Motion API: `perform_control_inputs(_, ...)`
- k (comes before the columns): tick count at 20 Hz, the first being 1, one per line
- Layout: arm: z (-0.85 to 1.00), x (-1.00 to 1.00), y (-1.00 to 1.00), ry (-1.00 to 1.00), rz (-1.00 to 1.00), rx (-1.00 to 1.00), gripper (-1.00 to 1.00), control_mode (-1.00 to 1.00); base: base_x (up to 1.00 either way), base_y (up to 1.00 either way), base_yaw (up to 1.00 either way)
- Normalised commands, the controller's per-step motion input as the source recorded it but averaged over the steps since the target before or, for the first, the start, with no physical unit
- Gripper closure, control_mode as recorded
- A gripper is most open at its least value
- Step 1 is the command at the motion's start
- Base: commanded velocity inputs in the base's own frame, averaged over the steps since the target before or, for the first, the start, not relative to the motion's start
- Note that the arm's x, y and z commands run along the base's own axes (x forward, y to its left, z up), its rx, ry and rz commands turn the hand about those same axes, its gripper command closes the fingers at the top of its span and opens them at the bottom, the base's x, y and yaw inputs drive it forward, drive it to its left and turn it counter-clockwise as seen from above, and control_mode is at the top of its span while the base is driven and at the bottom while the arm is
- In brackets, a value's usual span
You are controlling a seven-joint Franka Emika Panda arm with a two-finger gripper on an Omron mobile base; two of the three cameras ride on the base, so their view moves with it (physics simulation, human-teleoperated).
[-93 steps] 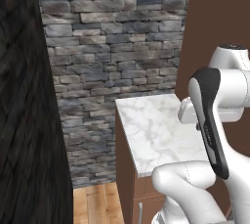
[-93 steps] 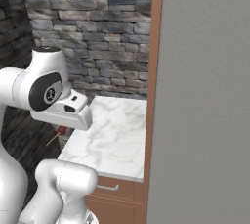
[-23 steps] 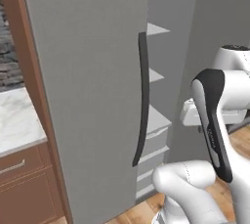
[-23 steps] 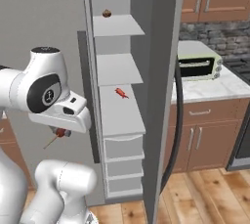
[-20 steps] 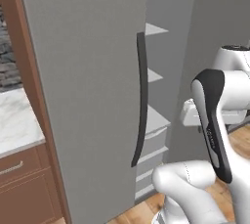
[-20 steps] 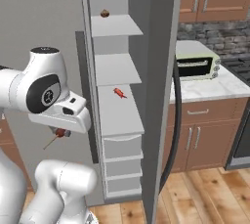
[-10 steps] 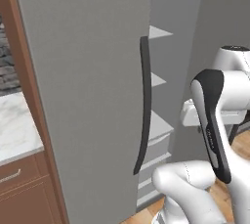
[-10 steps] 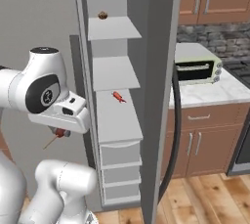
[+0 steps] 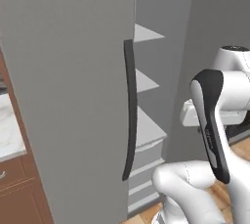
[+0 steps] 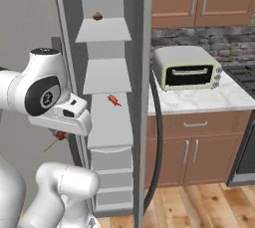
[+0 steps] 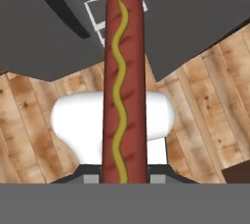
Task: Store the hot dog in the freezer for long-term storage. Close the freezer door after placing the cooked food.
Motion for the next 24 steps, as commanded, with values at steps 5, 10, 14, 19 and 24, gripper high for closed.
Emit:
perform_control_inputs(5, 0.0, 0.0, 0.0, 0.0, 0.0, 0.0, 1.0, 1.0, 0.24, -0.08, 0.2)
perform_control_inputs(10, 0.0, 0.0, 0.0, 0.0, 0.0, 0.0, 1.0, 1.0, 0.19, 0.0, 0.19)
perform_control_inputs(14, 0.0, 0.0, 0.0, 0.0, 0.0, 0.0, 1.0, 1.0, 0.37, -0.11, 0.22)
perform_control_inputs(19, 0.0, 0.0, 0.0, 0.0, 0.0, 0.0, 1.0, 1.0, 0.37, -0.01, 0.26)
perform_control_inputs(24, 0.0, 0.0, 0.0, 0.0, 0.0, 0.0, 1.0, 1.0, 0.19, -0.27, 0.15)
